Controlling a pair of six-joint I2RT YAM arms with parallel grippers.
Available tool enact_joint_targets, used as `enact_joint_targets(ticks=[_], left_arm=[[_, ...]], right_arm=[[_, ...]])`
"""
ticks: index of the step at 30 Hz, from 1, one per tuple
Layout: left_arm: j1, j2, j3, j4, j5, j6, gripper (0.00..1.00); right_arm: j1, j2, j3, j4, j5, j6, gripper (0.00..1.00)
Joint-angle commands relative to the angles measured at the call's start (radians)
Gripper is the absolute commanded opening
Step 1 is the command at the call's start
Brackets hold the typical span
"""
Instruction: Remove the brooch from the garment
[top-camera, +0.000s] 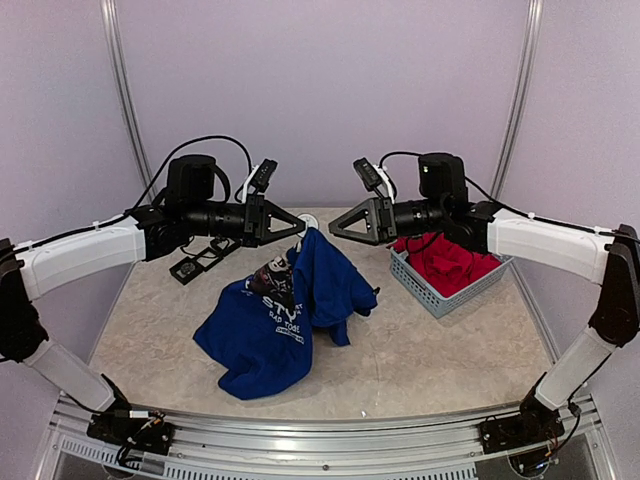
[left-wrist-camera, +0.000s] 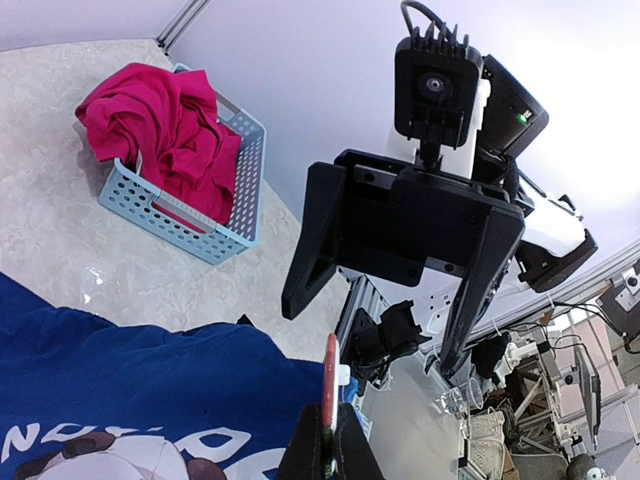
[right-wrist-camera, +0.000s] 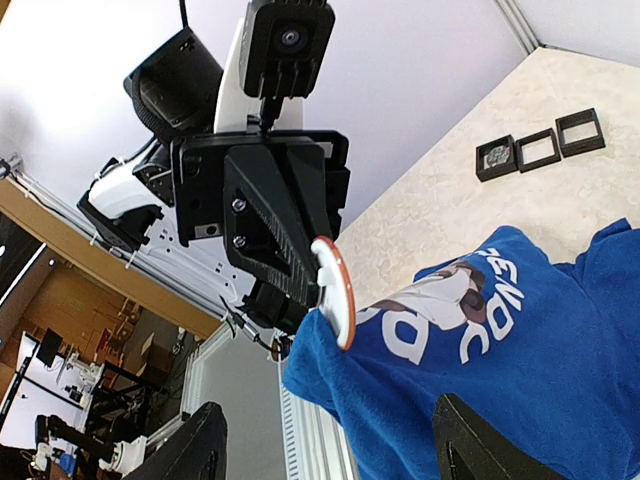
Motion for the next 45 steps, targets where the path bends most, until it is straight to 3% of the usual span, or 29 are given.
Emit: enact_joint_targets(ticks=[1, 15, 21, 33, 45], left_arm=[[0.006, -0.025, -0.010, 0.083, 0.030, -0.039, 0.00], [0.003, -0.027, -0.017, 0.085, 0.037, -0.041, 0.00], [0.003, -0.021, -0.012, 0.091, 0.044, -0.037, 0.00], [0.001, -0.023, -0.012, 0.088, 0.046, -0.034, 0.00], [0.001, -0.019, -0.007, 0.086, 0.049, -0.032, 0.00]], right_arm=[[0.007, -0.004, -0.009, 0.122, 0.045, 0.069, 0.72], [0.066, 0.082, 0.060, 0.135, -0.032, 0.094, 0.49], [0.073, 0.106, 0.071, 0.150, -0.047, 0.120, 0.30], [0.074, 0.132, 0.076, 0.175, -0.046, 0.148, 0.20], [0.075, 0.149, 0.094, 0.175, -0.056, 0.150, 0.23]])
